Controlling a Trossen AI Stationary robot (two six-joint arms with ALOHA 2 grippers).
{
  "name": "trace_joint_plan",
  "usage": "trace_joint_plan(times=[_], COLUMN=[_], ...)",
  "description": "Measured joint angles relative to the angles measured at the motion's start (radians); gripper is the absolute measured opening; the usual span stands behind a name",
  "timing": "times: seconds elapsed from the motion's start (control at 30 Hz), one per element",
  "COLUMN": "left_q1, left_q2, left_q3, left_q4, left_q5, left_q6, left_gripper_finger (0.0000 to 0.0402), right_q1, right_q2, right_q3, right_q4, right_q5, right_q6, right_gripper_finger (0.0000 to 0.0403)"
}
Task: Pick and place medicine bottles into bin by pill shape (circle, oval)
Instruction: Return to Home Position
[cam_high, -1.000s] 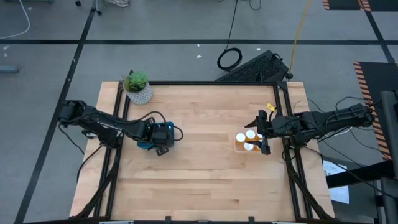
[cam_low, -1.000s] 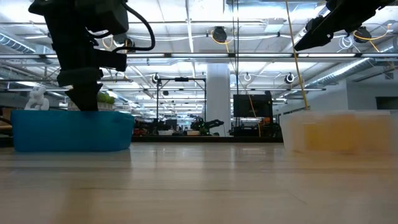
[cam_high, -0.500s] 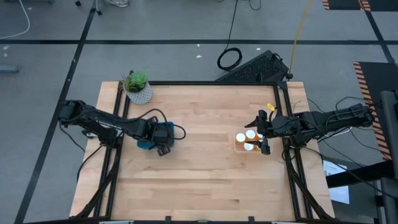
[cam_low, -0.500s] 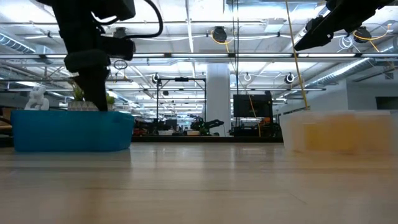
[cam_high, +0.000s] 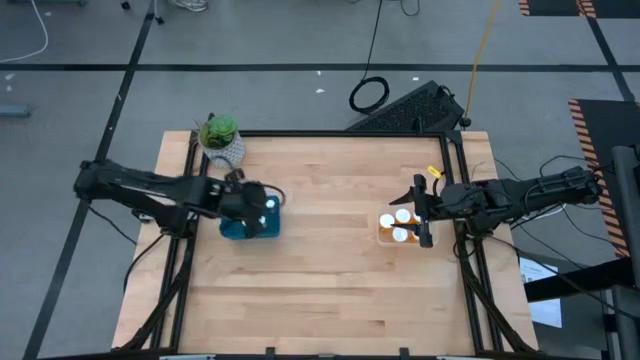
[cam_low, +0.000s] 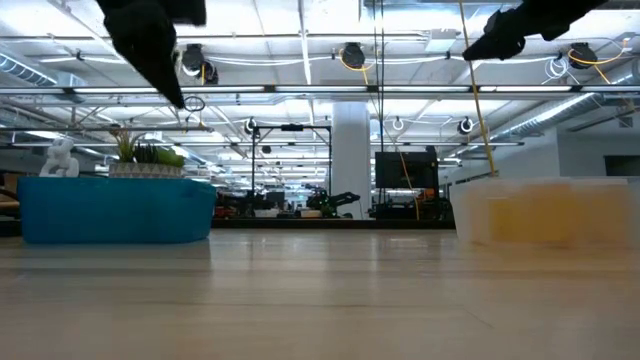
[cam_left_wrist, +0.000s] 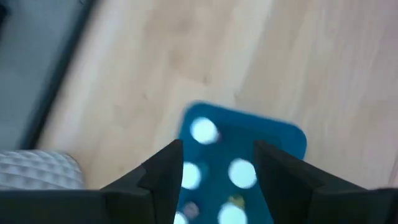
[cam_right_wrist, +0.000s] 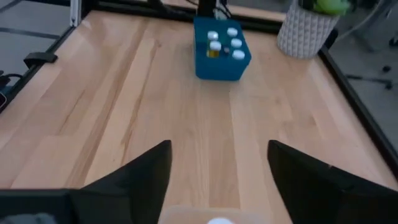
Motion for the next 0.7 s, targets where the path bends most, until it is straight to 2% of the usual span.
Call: trace_joint_plan(times=[0.17,0.3,0.37,0.53,0.7], left_q1=[-0.041,-0.109,-0.133,-0.154,-0.155], left_q2=[-0.181,-0.310,-0.362,-0.474,-0.578], left_q3=[-0.032,-0.105,-0.154,-0.297,-0.431], left_q4=[0.079,0.216,0.294,0.477,0.646], left_q5=[-0.128,-0.267,-0.298,-0.306,-0.226], left_q6=[0.027,0.114,0.182,0.286,0.378], left_gripper_finger=[0.0185,0.0149,0.0124,0.0056,0.0005], right_q1=[0.000,0.000,0.000,0.000,0.000], right_q2=[0.000,0.000,0.000,-0.004,-0.044], right_q3=[0.000,0.000,0.000,-0.015,-0.109], right_q4=[0.031,0.056,0.057,0.075,0.208], right_q5=[-0.004,-0.002,-0.002,-0.005,-0.007], right_q6=[-0.053,-0.081,-0.089,-0.135,-0.213], right_gripper_finger=[0.0191,0.0122,0.0087,0.0010,0.0012])
